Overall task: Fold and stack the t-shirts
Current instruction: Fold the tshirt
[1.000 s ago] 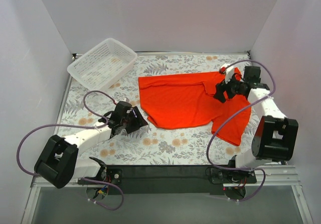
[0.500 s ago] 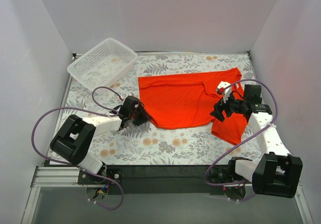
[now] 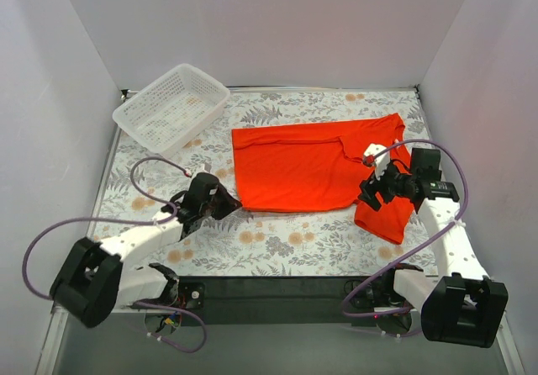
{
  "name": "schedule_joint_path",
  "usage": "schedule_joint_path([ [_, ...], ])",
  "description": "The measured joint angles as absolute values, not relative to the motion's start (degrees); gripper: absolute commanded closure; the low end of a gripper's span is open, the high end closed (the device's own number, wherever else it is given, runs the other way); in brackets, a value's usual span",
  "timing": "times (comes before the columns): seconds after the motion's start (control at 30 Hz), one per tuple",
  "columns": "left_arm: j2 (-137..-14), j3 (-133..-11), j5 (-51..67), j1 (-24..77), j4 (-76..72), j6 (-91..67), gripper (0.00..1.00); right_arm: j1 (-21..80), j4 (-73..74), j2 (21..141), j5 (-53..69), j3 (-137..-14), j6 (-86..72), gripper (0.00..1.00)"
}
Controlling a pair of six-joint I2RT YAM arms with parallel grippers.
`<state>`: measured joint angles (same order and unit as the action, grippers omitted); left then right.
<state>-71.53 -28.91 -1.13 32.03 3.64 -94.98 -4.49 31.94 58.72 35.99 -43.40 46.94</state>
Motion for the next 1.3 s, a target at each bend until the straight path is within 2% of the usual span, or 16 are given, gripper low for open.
schedule_joint_path([
  [0.1, -62.08, -25.67, -1.02, 32.12, 4.75, -96.77, 1.0, -4.49, 33.43, 59.18, 34.79, -43.51, 47.77, 0.32],
  [0.17, -59.22, -23.9, -0.82, 32.12, 4.86, -97.62, 0.84, -4.49, 34.7, 60.29, 34.41, -44.03, 48.77, 0.31],
  [0.2, -59.0, -23.18, -0.64, 32.12, 5.06, -97.91, 0.68, -4.49, 35.29, 60.84, 34.37, -44.36, 49.36, 0.31],
  [0.33, -60.34, -21.32, 0.08, 32.12, 7.42, -98.78, 0.5, -4.49, 38.7, 63.53, 33.43, -46.22, 52.58, 0.3],
  [0.43, -58.52, -20.95, 0.27, 32.12, 10.09, -98.72, 0.44, -4.49, 41.45, 64.01, 31.11, -47.09, 55.99, 0.3],
  [0.67, -46.76, -19.68, -0.01, 32.12, 12.99, -97.45, 0.47, -9.56, 50.09, 64.93, 24.71, -47.92, 67.94, 0.32],
  [0.87, -48.97, -18.63, 0.67, 32.14, 13.76, -94.43, 0.49, -15.35, 55.46, 70.83, 21.96, -46.61, 75.77, 0.34],
  [1.3, -50.61, -18.61, -0.01, 32.12, 14.48, -88.86, 0.5, -16.12, 54.83, 71.85, 16.91, -37.93, 80.53, 0.36],
])
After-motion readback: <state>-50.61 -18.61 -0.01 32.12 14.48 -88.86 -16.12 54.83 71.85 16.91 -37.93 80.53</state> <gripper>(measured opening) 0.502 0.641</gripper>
